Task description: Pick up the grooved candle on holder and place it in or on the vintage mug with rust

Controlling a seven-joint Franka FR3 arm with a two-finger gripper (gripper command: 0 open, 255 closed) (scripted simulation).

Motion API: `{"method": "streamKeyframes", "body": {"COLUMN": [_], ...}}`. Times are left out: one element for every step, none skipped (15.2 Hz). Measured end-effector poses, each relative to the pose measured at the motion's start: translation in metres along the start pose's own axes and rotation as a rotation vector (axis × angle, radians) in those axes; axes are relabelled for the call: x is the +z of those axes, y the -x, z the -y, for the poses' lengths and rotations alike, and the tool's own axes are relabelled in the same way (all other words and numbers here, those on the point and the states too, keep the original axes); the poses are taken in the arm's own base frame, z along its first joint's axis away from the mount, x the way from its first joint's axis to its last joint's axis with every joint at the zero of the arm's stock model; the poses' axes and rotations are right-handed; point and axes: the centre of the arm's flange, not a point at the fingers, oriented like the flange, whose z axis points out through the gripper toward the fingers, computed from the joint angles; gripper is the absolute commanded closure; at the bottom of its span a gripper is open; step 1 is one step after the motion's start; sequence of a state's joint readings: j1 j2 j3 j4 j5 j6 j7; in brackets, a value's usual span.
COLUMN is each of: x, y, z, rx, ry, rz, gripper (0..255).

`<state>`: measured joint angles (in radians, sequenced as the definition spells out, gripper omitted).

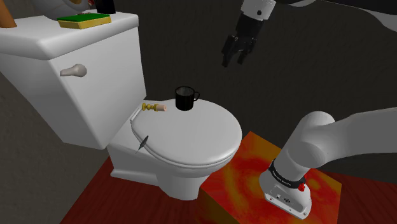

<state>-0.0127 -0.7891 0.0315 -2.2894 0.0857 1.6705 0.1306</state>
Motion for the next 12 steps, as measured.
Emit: {"method": "streamKeyframes", "body": {"x": [0.000,0.004,0.008,0.018,0.025,0.033,0.043,0.050,0.063,0.072,0.079,0.088], "y": [0.000,-0.006,-0.012,-0.022,-0.034,-0.044,-0.052,-0.063,-0.073,-0.081,-0.093,-0.103], "z": [0.000,0.002,0.005,0.007,0.013,0.020,0.024,0.028,0.032,0.037,0.041,0.045], "rx": [0.000,-0.006,-0.016,-0.027,-0.039,-0.051,-0.064,-0.077,-0.089,-0.103,-0.116,-0.128], "ry": [0.000,0.002,0.006,0.010,0.014,0.018,0.023,0.027,0.032,0.037,0.041,0.046], "rz": [0.000,0.004,0.010,0.018,0.025,0.033,0.041,0.049,0.058,0.066,0.074,0.082], "gripper": [0,0,0,0,0,0,0,0,0,0,0,0]}}
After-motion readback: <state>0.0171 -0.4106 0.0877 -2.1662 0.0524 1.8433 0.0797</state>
